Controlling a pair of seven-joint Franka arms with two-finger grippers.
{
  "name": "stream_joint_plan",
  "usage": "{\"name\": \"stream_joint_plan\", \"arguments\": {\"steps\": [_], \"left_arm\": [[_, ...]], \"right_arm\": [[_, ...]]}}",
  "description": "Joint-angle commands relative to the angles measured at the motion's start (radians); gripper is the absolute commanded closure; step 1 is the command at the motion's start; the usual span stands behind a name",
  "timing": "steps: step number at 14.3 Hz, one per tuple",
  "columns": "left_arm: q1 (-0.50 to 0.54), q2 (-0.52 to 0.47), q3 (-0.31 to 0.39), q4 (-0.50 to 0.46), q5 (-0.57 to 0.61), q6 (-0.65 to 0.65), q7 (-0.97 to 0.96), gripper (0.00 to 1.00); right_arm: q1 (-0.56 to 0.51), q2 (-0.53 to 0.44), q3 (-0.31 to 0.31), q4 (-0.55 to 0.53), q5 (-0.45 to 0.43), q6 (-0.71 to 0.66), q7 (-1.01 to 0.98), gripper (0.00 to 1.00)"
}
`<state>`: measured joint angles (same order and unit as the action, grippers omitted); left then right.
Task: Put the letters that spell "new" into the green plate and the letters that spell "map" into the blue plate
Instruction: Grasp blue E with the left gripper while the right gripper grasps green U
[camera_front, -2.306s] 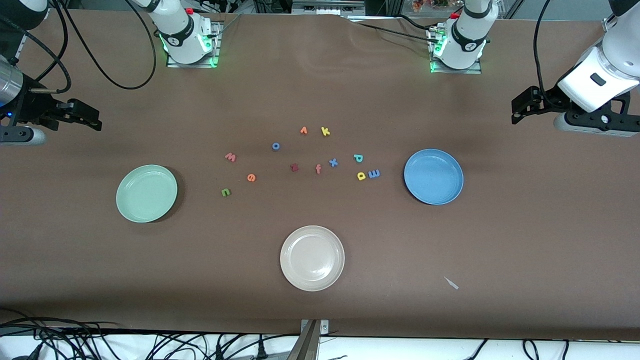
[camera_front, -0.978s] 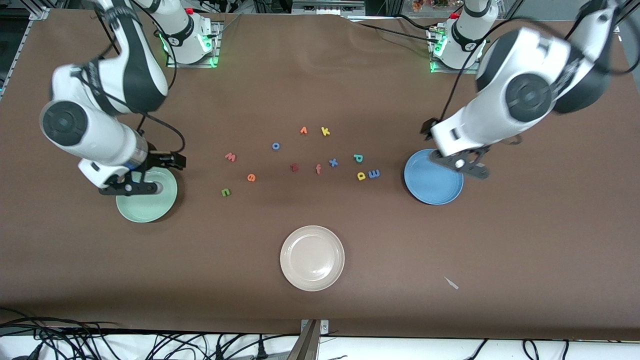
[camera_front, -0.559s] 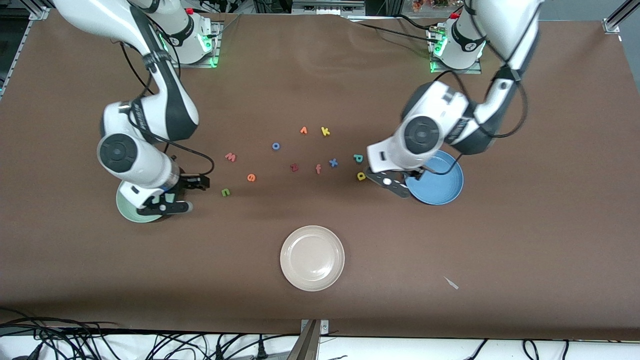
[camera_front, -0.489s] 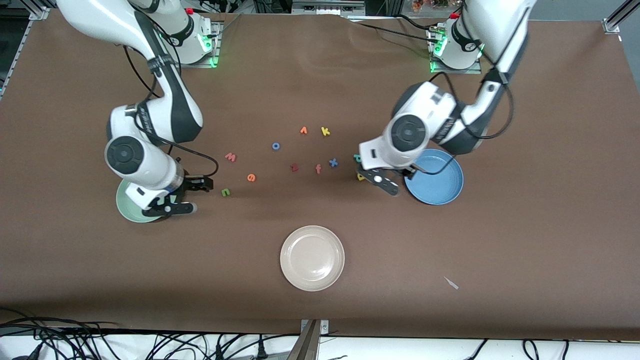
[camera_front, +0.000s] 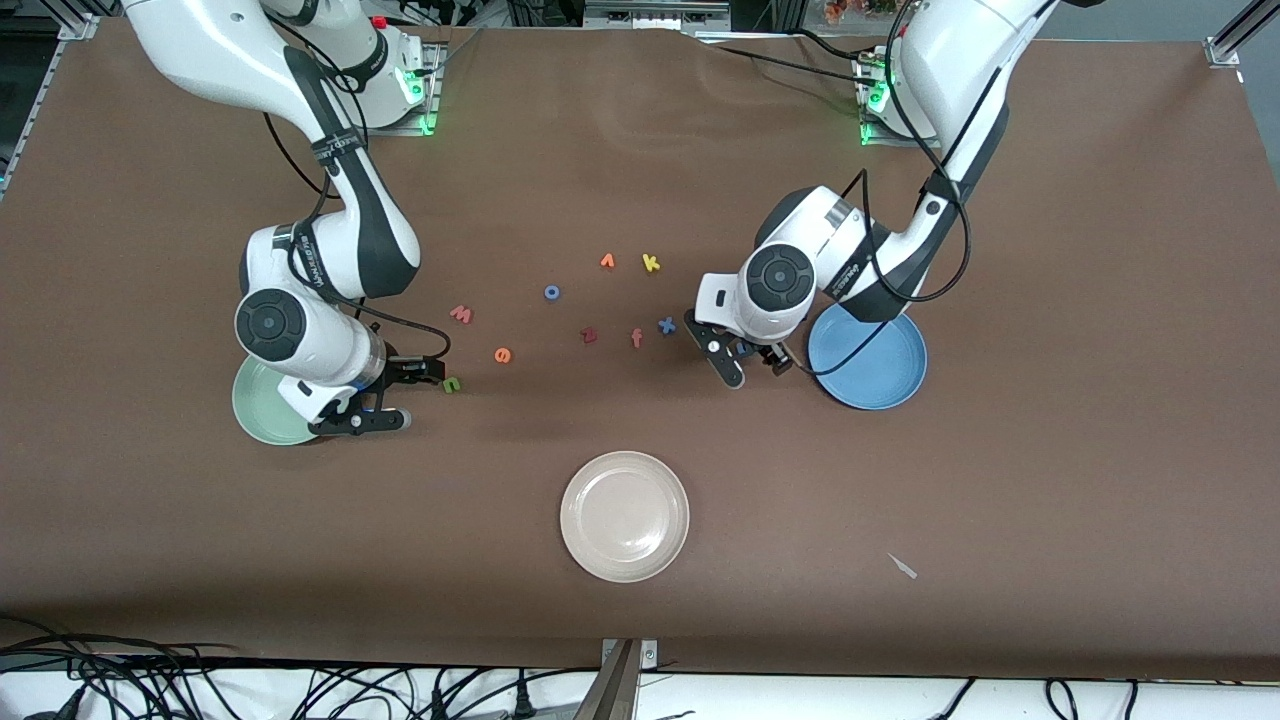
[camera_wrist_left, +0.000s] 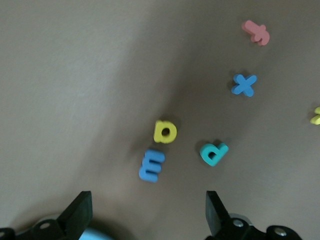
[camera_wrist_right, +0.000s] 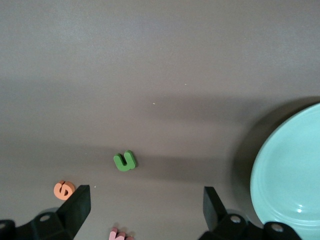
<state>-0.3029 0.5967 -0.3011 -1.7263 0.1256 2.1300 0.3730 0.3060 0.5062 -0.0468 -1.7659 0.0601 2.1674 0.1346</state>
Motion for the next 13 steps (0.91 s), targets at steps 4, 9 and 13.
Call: {"name": "stream_joint_plan", "arguments": {"steps": [4, 9, 13], "left_arm": [[0.011, 0.038, -0.006, -0.093, 0.038, 0.133, 0.069, 0.0], [0.002, 0.055, -0.006, -0.104, 0.117, 0.168, 0.069, 0.0], [-0.004, 0.072, -0.006, -0.104, 0.17, 0.172, 0.067, 0.12]], "right_arm": [[-0.015, 0.02, 0.007, 0.0, 0.017, 0.02, -0.085, 0.0], [-0.013, 0.051, 0.007, 0.005, 0.018, 0.035, -0.104, 0.0], [-0.002, 0.089, 0.016, 0.028, 0.015, 0.038, -0.113, 0.02]]}}
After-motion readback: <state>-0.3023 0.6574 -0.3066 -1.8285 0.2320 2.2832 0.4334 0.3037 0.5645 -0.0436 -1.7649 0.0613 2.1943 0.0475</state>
